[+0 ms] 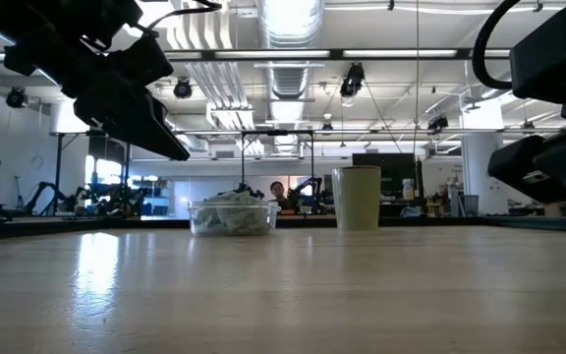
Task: Pick and place Stevia / Truvia into bins
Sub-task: Put the stevia packet into the transparent container
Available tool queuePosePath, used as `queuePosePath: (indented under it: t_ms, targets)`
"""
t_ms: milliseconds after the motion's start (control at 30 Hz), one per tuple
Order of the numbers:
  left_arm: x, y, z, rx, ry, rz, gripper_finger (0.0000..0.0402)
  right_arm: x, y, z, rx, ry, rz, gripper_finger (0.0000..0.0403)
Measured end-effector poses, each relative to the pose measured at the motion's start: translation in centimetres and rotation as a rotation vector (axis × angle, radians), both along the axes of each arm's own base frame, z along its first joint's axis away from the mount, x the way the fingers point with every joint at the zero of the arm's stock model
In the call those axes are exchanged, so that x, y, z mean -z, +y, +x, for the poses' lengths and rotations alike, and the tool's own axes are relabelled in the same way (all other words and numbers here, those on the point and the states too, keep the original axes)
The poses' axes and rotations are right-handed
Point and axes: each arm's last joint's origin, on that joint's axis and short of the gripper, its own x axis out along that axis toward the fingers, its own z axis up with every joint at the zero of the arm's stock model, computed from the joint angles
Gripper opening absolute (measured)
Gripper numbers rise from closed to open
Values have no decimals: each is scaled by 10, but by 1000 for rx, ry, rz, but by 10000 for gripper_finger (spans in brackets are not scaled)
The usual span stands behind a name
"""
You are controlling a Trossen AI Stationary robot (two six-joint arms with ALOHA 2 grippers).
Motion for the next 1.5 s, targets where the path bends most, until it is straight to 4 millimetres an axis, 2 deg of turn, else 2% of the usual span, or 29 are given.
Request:
queuePosePath:
  t_ms: [133,400,500,733,900,1000,1167,1367,1500]
  targets:
    - [0,0,0,1,0,-1,146,-1,0,0,-10,-5,-6,113]
    - [0,0,0,1,0,-1,146,-1,0,0,-60,-23,-31,37]
    - [0,0,0,1,0,-1,146,-3,0,2,-90,-38,-45,22]
    - [0,0,0,1,0,0,146,-28,8,17,-219,-184,-107,26]
    - [0,0,0,0,-1,0,146,-48,11,29,-247,-302,-182,27]
    - [0,0,0,0,-1,0,146,-52,9,33,-251,-316,-197,27]
    - [0,0,0,0,-1,0,146,-43,1,30,-184,-248,-216,27]
    - [0,0,0,0,-1,0,146,-28,-18,25,15,-230,-353,27]
    - [0,0,0,0,-1,0,146,-22,-30,26,132,-214,-360,27]
